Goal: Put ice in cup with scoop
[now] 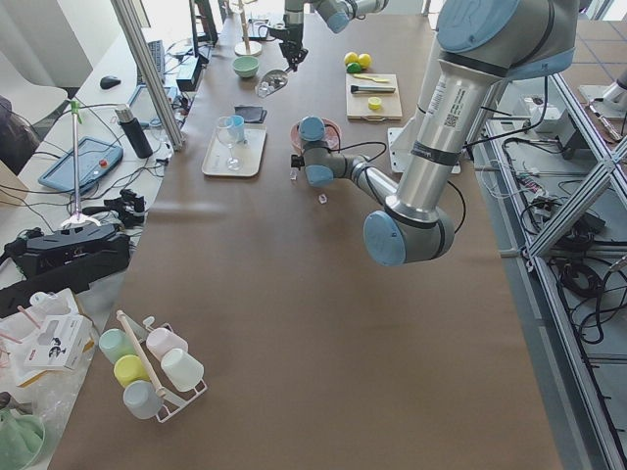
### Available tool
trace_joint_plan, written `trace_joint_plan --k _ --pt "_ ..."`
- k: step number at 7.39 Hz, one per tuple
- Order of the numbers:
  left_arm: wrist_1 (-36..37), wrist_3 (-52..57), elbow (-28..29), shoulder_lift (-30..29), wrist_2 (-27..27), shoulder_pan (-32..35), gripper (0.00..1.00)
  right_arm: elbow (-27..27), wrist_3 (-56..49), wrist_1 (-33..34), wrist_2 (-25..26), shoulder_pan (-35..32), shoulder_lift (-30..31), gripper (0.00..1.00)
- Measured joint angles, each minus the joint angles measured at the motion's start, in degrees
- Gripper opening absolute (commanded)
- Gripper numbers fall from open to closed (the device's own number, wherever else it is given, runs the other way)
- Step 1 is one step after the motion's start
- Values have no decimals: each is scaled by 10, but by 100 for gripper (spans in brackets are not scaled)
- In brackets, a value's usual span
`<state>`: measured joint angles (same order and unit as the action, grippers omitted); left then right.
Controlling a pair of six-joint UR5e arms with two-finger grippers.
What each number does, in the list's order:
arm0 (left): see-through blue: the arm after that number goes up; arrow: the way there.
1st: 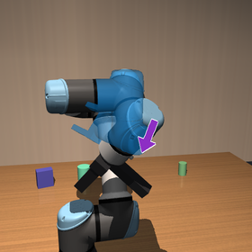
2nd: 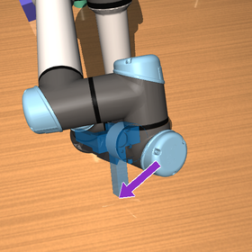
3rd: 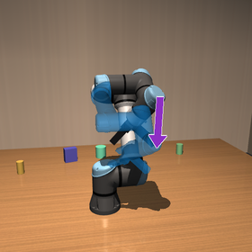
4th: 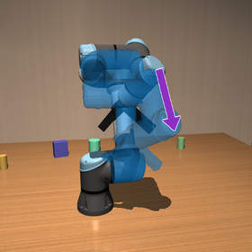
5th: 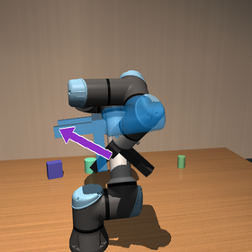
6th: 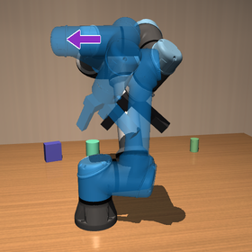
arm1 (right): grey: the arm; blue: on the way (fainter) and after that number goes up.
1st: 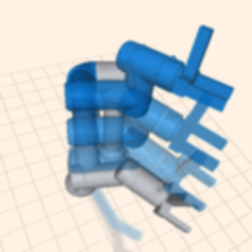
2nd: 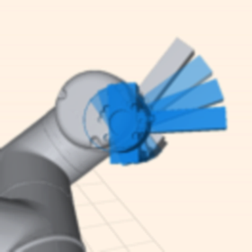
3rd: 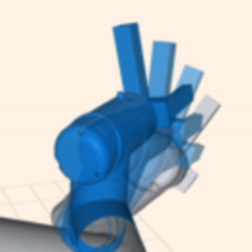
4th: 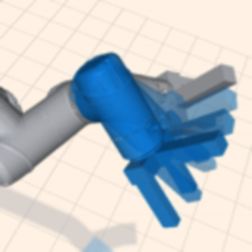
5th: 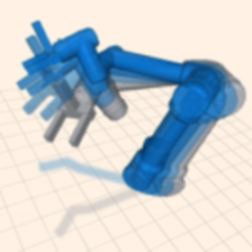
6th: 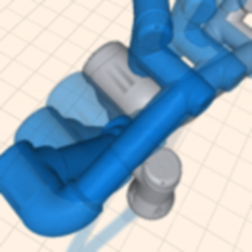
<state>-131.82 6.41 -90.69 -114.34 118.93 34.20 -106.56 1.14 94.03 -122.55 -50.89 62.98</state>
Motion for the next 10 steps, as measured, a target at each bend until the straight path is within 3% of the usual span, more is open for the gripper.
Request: trace_joint_plan --k 3,5,8,10 --pt "133 0 -86 14 31 24 99 66 23 28 7 -14 -53 0" --pt "208 0 -132 32 39 45 99 120 30 10 6 -18 -91 0" --pt "310 -1 -157 50 80 101 99 193 27 -5 12 -10 -143 0" --pt "361 -7 -183 71 85 123 99 214 7 38 13 -8 -166 0"
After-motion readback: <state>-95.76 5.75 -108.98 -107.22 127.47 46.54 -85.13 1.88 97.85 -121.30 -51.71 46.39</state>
